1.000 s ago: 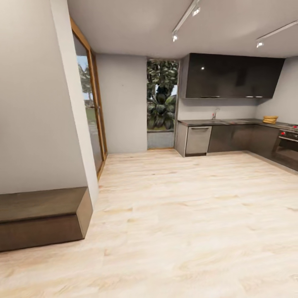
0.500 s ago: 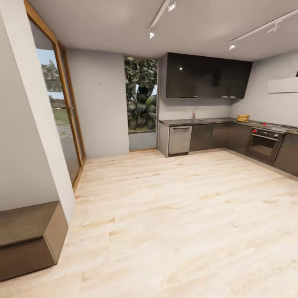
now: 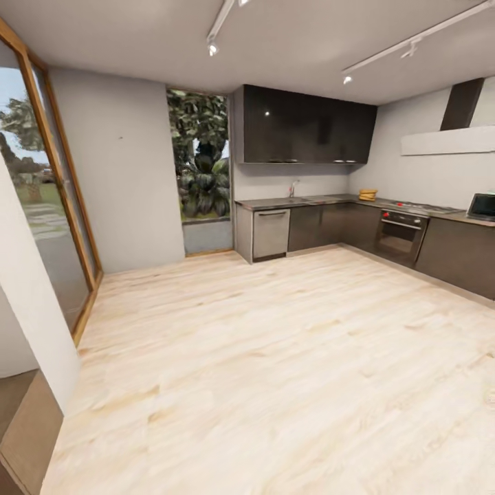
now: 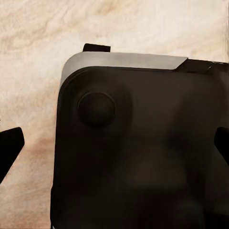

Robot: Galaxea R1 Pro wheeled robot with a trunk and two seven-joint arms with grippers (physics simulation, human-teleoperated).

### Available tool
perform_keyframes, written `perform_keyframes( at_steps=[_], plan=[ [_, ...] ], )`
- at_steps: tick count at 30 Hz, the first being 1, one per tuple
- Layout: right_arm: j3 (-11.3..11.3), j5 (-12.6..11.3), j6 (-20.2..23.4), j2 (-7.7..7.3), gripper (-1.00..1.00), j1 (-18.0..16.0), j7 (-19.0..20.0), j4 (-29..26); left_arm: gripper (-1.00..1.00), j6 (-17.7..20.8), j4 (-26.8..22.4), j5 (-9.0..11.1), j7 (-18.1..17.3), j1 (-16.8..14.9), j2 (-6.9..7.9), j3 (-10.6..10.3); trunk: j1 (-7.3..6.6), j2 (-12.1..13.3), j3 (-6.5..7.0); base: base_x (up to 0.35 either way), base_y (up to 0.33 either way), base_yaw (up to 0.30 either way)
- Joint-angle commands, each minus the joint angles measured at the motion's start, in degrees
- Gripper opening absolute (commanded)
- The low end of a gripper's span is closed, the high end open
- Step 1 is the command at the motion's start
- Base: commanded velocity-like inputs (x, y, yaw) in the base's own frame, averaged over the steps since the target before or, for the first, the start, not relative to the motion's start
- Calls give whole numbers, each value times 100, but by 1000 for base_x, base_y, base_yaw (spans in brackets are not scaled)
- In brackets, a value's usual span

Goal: In the kitchen, take the popcorn bag from the countertop, put it into the microwave, and heat it until the popcorn is cooked so the cooked popcorn ends up inside the bag.

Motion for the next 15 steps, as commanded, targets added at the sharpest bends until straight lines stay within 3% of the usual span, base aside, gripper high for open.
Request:
perform_keyframes(
  at_steps=[1, 15],
  plan=[
    [16, -46, -23, 0, 100, -2, -1, 3, 100, -12, -2, 58, -1, 1, -1, 2, 3, -2, -4, 323, 0, -264],
    [16, -46, -23, 0, 100, -2, -1, 1, 100, -12, -11, 58, -1, 1, -1, 12, 3, -2, -4, 323, 0, -259]
  ],
)
